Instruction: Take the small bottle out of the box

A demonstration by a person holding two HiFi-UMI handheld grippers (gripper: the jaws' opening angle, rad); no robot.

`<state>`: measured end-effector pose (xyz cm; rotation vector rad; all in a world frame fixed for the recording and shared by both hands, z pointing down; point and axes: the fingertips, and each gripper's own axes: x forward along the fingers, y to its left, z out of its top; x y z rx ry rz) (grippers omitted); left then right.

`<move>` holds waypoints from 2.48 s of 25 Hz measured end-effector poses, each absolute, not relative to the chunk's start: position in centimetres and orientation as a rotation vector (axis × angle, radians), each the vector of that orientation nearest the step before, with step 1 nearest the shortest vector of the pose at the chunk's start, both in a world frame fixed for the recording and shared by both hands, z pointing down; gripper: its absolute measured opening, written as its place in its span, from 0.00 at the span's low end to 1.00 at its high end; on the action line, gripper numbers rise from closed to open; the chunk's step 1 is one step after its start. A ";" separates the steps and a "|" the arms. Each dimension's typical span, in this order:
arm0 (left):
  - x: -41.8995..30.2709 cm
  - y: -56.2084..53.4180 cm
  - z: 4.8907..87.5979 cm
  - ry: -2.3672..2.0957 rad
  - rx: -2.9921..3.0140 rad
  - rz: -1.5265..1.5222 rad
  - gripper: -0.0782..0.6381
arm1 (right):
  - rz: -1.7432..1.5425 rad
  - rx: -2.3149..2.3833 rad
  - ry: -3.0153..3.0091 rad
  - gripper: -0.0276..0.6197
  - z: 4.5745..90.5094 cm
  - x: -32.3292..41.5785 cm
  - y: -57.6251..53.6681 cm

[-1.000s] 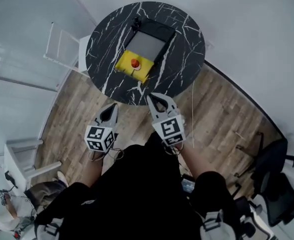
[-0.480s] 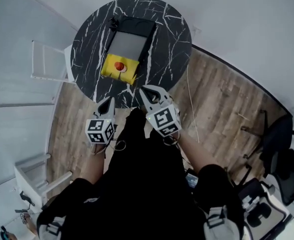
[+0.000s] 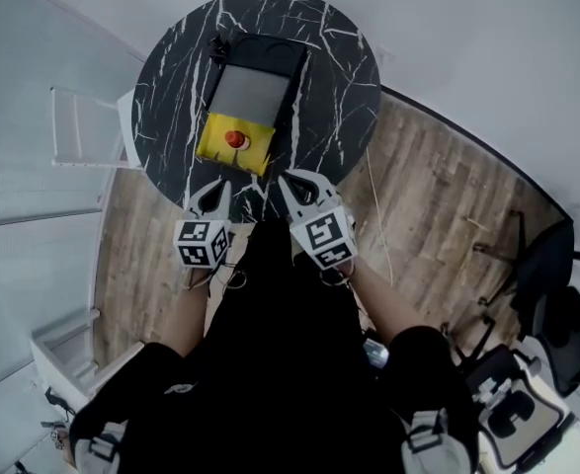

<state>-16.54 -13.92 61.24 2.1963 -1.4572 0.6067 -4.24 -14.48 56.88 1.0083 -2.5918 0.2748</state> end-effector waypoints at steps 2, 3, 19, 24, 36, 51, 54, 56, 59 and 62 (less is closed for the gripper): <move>-16.9 -14.5 62.0 -1.435 2.178 0.604 0.12 | 0.280 1.006 -2.591 0.04 57.0 -4.8 -14.9; -17.0 -14.8 62.4 -1.427 2.172 0.605 0.13 | 0.282 1.004 -2.589 0.04 57.2 -5.0 -15.1; -17.4 -18.7 65.5 -1.372 2.123 0.697 0.27 | 0.273 1.020 -2.525 0.04 57.9 -4.9 -17.6; -17.1 -19.7 66.5 -1.344 2.110 0.726 0.31 | 0.285 1.040 -2.506 0.04 58.2 -4.4 -18.2; -17.2 -22.3 69.1 -1.293 2.092 0.856 0.36 | 0.302 1.075 -2.470 0.04 58.7 -4.1 -19.9; -16.7 -23.9 71.5 -1.186 2.116 0.960 0.43 | 0.359 1.094 -2.460 0.04 60.2 -5.9 -22.8; -16.8 -24.1 71.9 -1.175 2.115 0.984 0.43 | 0.367 1.101 -2.460 0.04 60.2 -6.4 -23.7; -16.8 -24.3 72.2 -1.169 2.113 1.010 0.43 | 0.370 1.107 -2.461 0.04 60.2 -6.6 -24.2; -16.9 -24.3 72.5 -1.171 2.113 1.047 0.43 | 0.372 1.119 -2.458 0.04 60.1 -6.7 -24.7; -17.0 -24.4 72.7 -1.188 2.112 1.082 0.43 | 0.374 1.127 -2.451 0.04 60.1 -6.6 -24.8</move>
